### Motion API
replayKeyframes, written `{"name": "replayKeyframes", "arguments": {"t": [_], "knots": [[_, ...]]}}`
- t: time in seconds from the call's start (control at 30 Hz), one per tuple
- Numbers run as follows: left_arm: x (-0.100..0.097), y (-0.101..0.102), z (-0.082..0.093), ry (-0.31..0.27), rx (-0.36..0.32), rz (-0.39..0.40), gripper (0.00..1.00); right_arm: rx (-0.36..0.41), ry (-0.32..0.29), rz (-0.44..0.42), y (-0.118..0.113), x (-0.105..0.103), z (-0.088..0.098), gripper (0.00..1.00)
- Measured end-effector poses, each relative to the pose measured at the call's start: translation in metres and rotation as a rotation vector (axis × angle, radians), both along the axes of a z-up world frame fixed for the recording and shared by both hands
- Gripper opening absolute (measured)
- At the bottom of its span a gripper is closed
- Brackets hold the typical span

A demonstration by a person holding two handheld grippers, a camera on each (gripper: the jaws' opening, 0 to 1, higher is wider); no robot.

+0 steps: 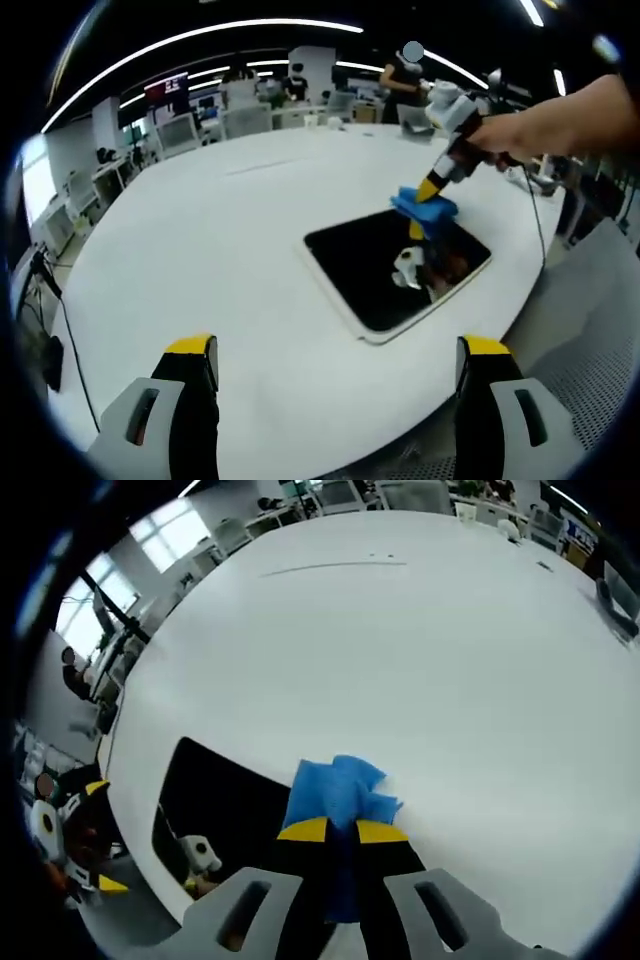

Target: Wipe the mirror surface with the cleaning cloth until all visible marks leave the cleaned area.

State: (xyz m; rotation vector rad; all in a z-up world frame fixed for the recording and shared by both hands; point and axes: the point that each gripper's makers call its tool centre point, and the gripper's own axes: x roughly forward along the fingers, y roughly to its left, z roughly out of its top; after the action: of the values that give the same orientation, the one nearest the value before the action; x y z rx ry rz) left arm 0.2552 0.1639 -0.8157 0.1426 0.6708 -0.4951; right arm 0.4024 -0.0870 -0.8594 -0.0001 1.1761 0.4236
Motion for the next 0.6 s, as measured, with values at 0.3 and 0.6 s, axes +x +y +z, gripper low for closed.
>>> {"name": "replayKeyframes", "arguments": {"t": [0.3, 0.6], "knots": [[-0.001, -0.0019, -0.0015, 0.004, 0.01, -0.016, 0.99, -0.019, -0.016, 0.031, 0.0007, -0.0012, 0.0002, 0.03], [-0.001, -0.002, -0.0017, 0.004, 0.014, -0.017, 0.99, -0.001, -0.002, 0.018, 0.001, -0.0029, 0.0022, 0.03]]}}
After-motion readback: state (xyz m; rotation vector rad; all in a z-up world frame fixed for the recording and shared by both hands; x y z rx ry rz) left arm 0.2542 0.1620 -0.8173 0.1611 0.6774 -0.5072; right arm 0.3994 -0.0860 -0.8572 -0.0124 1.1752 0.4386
